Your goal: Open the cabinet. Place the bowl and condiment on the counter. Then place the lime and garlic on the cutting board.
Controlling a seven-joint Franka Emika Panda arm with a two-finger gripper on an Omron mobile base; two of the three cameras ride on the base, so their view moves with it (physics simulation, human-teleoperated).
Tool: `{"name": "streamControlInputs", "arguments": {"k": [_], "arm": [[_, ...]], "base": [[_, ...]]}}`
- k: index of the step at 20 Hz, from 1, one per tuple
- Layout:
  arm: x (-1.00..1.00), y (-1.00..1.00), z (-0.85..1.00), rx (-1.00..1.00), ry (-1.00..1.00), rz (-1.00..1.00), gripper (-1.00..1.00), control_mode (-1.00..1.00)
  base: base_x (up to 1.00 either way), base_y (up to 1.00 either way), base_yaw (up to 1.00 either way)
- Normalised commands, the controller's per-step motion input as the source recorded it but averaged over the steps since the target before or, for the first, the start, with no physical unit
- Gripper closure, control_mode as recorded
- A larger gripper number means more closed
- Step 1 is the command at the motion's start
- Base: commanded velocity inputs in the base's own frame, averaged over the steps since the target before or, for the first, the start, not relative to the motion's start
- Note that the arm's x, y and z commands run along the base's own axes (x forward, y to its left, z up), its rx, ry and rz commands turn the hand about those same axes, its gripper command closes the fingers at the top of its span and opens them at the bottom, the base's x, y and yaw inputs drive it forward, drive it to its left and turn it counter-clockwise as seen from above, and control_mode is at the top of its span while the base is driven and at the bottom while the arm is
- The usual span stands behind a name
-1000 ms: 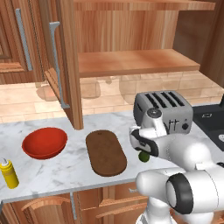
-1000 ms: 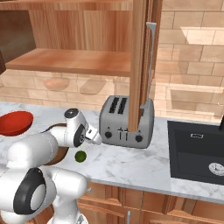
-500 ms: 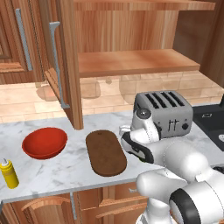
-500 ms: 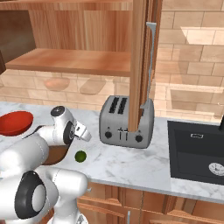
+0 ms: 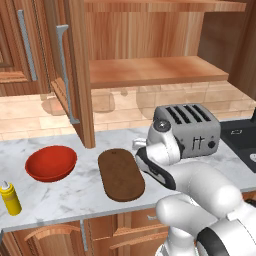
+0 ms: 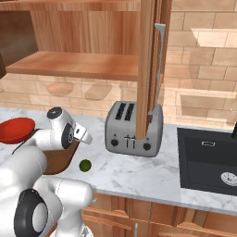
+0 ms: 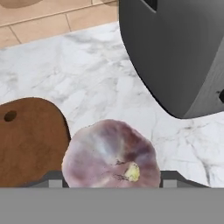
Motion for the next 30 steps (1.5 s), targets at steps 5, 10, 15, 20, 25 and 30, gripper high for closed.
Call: {"name": "streamControlInputs", "arguments": {"k": [5, 10, 15, 20, 25, 30], "arm": [[0.0, 0.06, 0.01, 0.0, 0.0, 0.08, 1.0, -1.0], [0.0, 0.26, -0.03, 0.0, 0.0, 0.11, 1.0, -1.0], [0.0, 0.37, 0.0, 0.0, 0.0, 0.14, 1.0, -1.0], [0.0, 0.38, -0.01, 0.0, 0.0, 0.12, 1.0, -1.0], [0.01, 0.27, -0.07, 0.0, 0.0, 0.09, 1.0, -1.0], [0.11, 0.22, -0.16, 0.0, 0.0, 0.06, 1.0, -1.0]], "base": [[0.0, 0.0, 0.0], [0.0, 0.0, 0.0], [0.0, 0.0, 0.0], [0.0, 0.0, 0.0], [0.0, 0.0, 0.0], [0.0, 0.0, 0.0]]}}
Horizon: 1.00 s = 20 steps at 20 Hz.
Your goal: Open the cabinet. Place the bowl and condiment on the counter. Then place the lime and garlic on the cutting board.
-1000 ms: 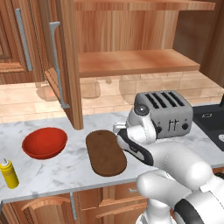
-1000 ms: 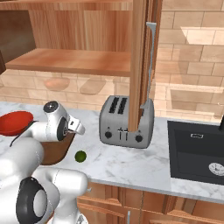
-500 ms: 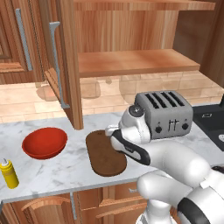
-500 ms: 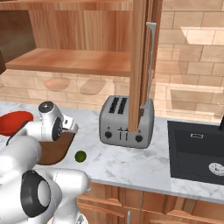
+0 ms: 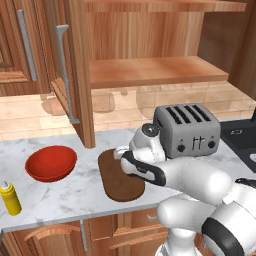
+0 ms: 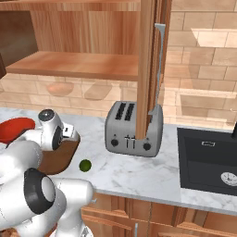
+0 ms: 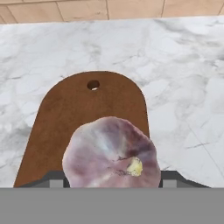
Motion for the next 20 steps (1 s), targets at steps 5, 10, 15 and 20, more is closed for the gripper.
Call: {"name": "streamControlInputs", "arguments": {"k": [5, 10, 15, 20], "arm": [[0.27, 0.24, -0.17, 0.0, 0.01, 0.02, 1.0, -1.0], [0.31, 0.16, -0.14, 0.0, 0.03, 0.0, 1.0, -1.0], [0.31, 0.09, -0.17, 0.0, 0.06, 0.0, 1.0, -1.0], [0.2, 0.12, -0.28, 0.0, 0.01, 0.0, 1.0, -1.0]], "base": [[0.0, 0.0, 0.0], [0.0, 0.0, 0.0], [0.0, 0.0, 0.0], [0.0, 0.0, 0.0]]}}
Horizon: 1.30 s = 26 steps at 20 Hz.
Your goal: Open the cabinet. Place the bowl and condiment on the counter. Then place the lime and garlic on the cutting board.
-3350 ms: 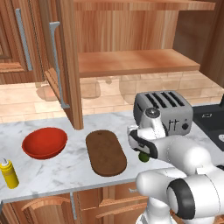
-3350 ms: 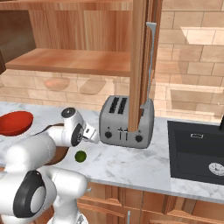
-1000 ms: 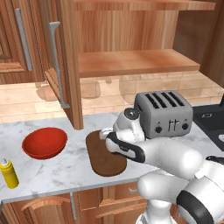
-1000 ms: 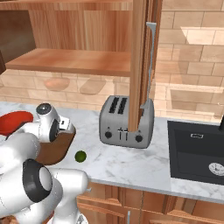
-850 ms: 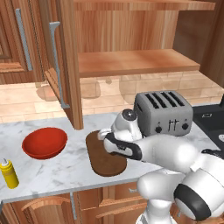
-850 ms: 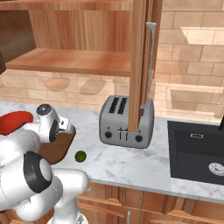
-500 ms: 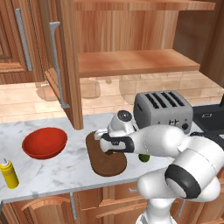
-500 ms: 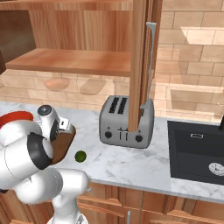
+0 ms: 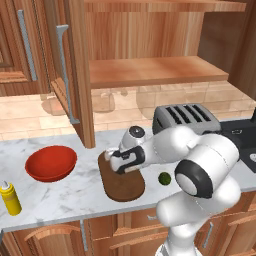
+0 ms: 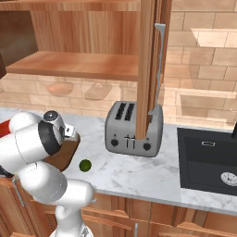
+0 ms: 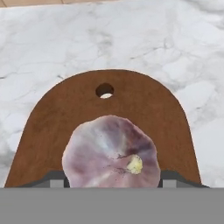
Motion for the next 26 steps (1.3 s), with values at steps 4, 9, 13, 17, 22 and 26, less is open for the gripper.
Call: {"name": "streamControlInputs", "arguments": {"k": [4, 9, 13, 17, 22, 26], "arm": [[0.09, 0.14, -0.36, -0.01, 0.0, 0.0, 1.0, -1.0], [0.04, 0.14, -0.35, -0.02, 0.0, 0.0, 1.0, -1.0], [0.08, 0.11, -0.29, -0.01, 0.0, 0.0, 1.0, -1.0], [0.09, 0.08, -0.25, 0.0, 0.0, 0.0, 1.0, -1.0], [0.03, 0.04, -0.1, 0.0, 0.0, 0.0, -1.0, -1.0], [-0.24, -0.04, 0.08, 0.0, -0.05, 0.0, -1.0, -1.0]], "base": [[0.0, 0.0, 0.0], [0.0, 0.0, 0.0], [0.0, 0.0, 0.0], [0.0, 0.0, 0.0], [0.0, 0.0, 0.0], [0.0, 0.0, 0.0]]}}
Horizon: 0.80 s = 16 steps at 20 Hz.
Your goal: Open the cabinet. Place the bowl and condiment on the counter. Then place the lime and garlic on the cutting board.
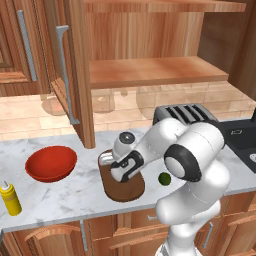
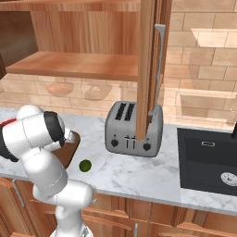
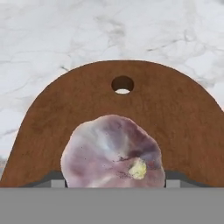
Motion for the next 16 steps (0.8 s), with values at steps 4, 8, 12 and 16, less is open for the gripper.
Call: {"name": "streamControlInputs", "arguments": {"k": [4, 8, 12, 16], "arm": [[-0.47, -0.23, 0.14, 0.0, -0.04, 0.0, -1.0, -1.0], [-0.28, -0.35, 0.23, 0.0, -0.08, 0.0, -1.0, -1.0], [-0.04, -0.47, 0.57, 0.01, -0.16, -0.03, -1.0, -1.0], [0.0, -0.4, 0.91, 0.09, -0.17, -0.02, -1.0, -1.0]], "base": [[0.0, 0.0, 0.0], [0.0, 0.0, 0.0], [0.0, 0.0, 0.0], [0.0, 0.0, 0.0]]}}
